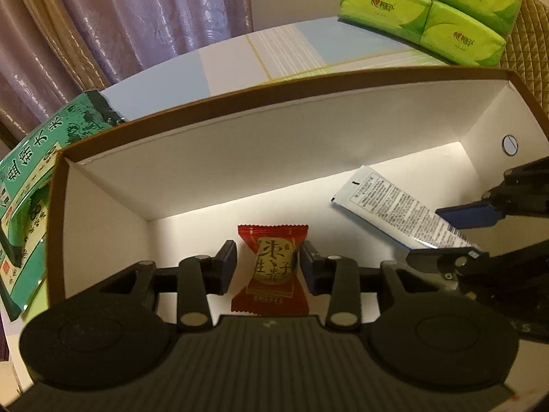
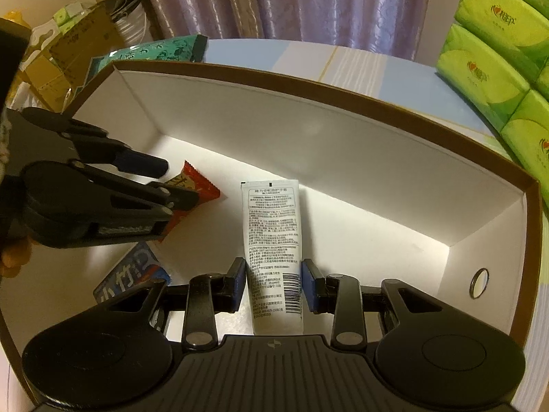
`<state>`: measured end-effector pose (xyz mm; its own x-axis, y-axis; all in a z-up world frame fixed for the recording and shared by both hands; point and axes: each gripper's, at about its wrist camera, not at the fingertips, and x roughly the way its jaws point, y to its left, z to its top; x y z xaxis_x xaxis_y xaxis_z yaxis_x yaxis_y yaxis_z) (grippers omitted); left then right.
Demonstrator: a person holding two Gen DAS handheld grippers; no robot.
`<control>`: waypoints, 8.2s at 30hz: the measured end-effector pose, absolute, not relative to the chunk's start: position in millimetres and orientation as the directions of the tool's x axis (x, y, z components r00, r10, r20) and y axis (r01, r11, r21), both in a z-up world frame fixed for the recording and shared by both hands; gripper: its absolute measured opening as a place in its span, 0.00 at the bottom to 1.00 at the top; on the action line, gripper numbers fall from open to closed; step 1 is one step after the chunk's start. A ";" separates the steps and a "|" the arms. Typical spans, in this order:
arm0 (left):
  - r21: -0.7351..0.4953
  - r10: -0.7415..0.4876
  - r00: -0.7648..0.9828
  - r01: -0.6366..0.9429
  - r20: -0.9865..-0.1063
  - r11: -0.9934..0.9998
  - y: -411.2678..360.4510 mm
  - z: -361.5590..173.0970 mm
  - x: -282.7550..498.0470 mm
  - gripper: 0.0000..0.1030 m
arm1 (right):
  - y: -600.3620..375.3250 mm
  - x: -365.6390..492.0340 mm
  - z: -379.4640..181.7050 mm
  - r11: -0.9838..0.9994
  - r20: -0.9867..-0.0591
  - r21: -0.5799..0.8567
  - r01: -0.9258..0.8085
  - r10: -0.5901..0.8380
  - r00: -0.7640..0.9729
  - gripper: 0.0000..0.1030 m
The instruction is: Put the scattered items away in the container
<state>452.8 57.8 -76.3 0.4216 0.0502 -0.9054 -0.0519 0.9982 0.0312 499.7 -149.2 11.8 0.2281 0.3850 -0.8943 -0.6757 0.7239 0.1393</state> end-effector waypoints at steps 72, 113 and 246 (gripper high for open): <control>-0.016 0.129 0.594 -0.233 -0.794 0.972 -11.4 60.3 170.4 0.87 | -245.8 262.4 126.1 0.802 -0.705 0.163 -0.574 0.502 0.501 0.87; -0.032 0.140 0.516 -0.311 -0.845 0.950 13.8 -14.3 89.1 0.86 | -254.9 203.2 52.3 0.755 -0.772 0.166 -0.635 0.500 0.393 0.86; -0.116 -0.021 0.637 -0.108 -0.770 0.987 5.1 1.3 117.7 0.21 | -295.0 222.6 71.5 0.737 -0.719 0.244 -0.630 0.573 0.393 0.24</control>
